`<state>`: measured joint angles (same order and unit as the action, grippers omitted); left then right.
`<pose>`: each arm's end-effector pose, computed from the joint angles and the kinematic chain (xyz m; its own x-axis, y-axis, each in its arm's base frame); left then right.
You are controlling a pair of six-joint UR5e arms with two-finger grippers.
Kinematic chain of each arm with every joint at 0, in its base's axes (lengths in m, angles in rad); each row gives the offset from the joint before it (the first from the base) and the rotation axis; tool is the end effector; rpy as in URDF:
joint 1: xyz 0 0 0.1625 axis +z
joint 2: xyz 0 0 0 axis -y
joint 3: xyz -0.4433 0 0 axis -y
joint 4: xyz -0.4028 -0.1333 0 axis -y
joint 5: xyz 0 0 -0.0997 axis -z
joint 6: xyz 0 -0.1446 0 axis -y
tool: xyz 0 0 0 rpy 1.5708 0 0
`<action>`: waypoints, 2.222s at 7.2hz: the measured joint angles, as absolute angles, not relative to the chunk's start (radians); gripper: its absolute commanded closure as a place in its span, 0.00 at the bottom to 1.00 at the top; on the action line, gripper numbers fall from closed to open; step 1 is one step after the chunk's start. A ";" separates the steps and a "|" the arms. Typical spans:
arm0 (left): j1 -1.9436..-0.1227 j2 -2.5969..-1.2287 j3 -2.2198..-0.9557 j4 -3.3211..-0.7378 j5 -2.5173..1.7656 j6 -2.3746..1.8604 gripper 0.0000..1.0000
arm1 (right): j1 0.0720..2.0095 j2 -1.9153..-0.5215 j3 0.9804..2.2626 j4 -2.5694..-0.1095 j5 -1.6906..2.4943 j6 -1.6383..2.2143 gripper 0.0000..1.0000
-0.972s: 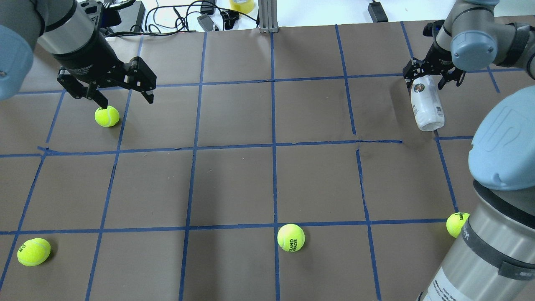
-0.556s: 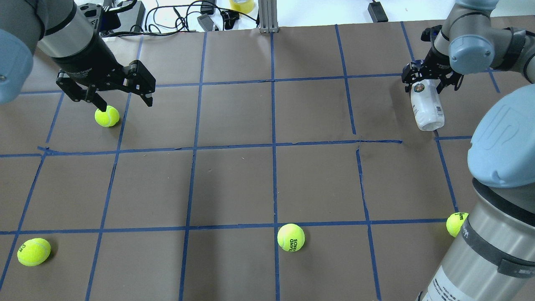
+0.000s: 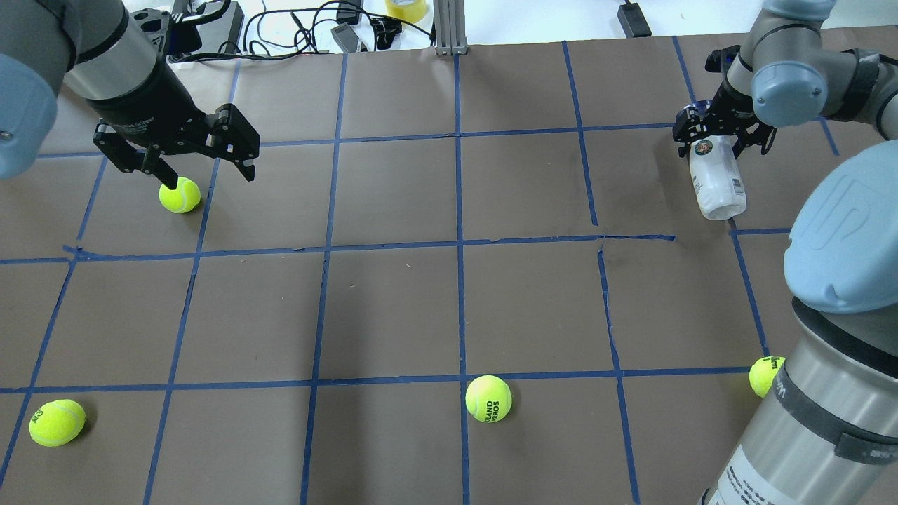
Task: Lift up tennis ball bucket
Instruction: 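Lower the right gripper and close it around the can's body, then carry the can with the right gripper toward the table center near the left gripper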
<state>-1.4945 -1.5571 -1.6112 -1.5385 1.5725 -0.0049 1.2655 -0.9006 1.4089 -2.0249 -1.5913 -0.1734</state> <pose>-0.0948 -0.5058 0.4510 -0.9967 -0.0811 -0.0017 -0.0811 0.9967 -0.0056 -0.0918 -0.7249 0.1641 -0.9914 0.1307 0.0108 0.1311 0.9897 0.0569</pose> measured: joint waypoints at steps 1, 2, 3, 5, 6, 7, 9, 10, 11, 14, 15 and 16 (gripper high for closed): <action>-1.495 -1.557 -1.611 -1.538 1.572 -0.006 0.00 | 1.266 -0.897 1.409 -2.026 -1.591 -0.174 0.00; -1.495 -1.557 -1.611 -1.537 1.572 -0.006 0.00 | 1.266 -0.893 1.410 -2.029 -1.591 -0.174 0.00; -1.496 -1.557 -1.611 -1.537 1.572 -0.006 0.00 | 1.266 -0.888 1.411 -2.035 -1.591 -0.175 0.00; -1.495 -1.557 -1.612 -1.537 1.572 -0.006 0.00 | 1.265 -0.880 1.413 -2.042 -1.592 -0.174 0.00; -1.494 -1.557 -1.612 -1.536 1.572 -0.006 0.00 | 1.264 -0.879 1.414 -2.043 -1.595 -0.174 0.02; -1.494 -1.557 -1.612 -1.536 1.572 -0.006 0.00 | 1.264 -0.878 1.415 -2.043 -1.596 -0.173 0.03; -1.494 -1.557 -1.612 -1.536 1.571 -0.006 0.00 | 1.264 -0.878 1.415 -2.043 -1.597 -0.173 0.14; -1.495 -1.557 -1.612 -1.536 1.569 -0.005 0.00 | 1.264 -0.878 1.415 -2.043 -1.596 -0.173 0.23; -1.495 -1.557 -1.612 -1.537 1.569 -0.005 0.00 | 1.264 -0.877 1.415 -2.043 -1.595 -0.174 0.25; -1.495 -1.557 -1.612 -1.536 1.570 -0.006 0.00 | 1.264 -0.880 1.413 -2.041 -1.591 -0.181 0.25; -1.494 -1.557 -1.612 -1.536 1.570 -0.006 0.00 | 1.265 -0.885 1.411 -2.040 -1.589 -0.188 0.25; -1.493 -1.558 -1.612 -1.535 1.570 -0.005 0.00 | 1.268 -0.896 1.410 -2.035 -1.587 -0.197 0.24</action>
<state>-1.4926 -1.5575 -1.6120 -1.5351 1.5702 -0.0051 1.2679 -0.8960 1.4104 -2.0353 -1.5874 -0.1970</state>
